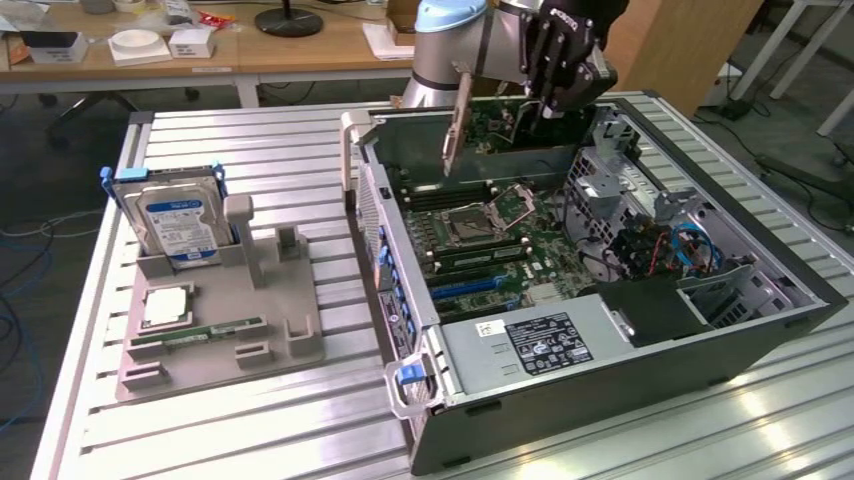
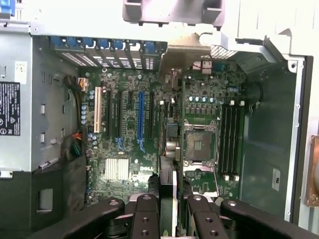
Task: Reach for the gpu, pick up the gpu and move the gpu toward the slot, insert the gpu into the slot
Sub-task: 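Insert the gpu into the slot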
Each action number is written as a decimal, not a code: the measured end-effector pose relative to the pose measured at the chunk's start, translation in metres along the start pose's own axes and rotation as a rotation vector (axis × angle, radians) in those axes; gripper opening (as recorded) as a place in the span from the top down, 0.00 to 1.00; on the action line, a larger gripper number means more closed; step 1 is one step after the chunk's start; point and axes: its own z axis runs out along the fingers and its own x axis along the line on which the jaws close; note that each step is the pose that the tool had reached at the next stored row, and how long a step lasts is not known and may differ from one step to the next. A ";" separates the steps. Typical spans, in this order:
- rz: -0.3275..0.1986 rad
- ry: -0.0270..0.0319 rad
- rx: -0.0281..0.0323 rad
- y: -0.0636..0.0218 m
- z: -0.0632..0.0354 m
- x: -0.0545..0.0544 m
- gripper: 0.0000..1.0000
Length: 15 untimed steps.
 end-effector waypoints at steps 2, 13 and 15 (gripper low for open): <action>-0.025 -0.0004 -0.0009 -0.0001 0.0002 0.000 0.73; 0.070 -0.0023 0.0027 -0.0006 0.0046 0.000 0.73; 0.073 -0.0024 0.0029 -0.0006 0.0049 0.000 0.73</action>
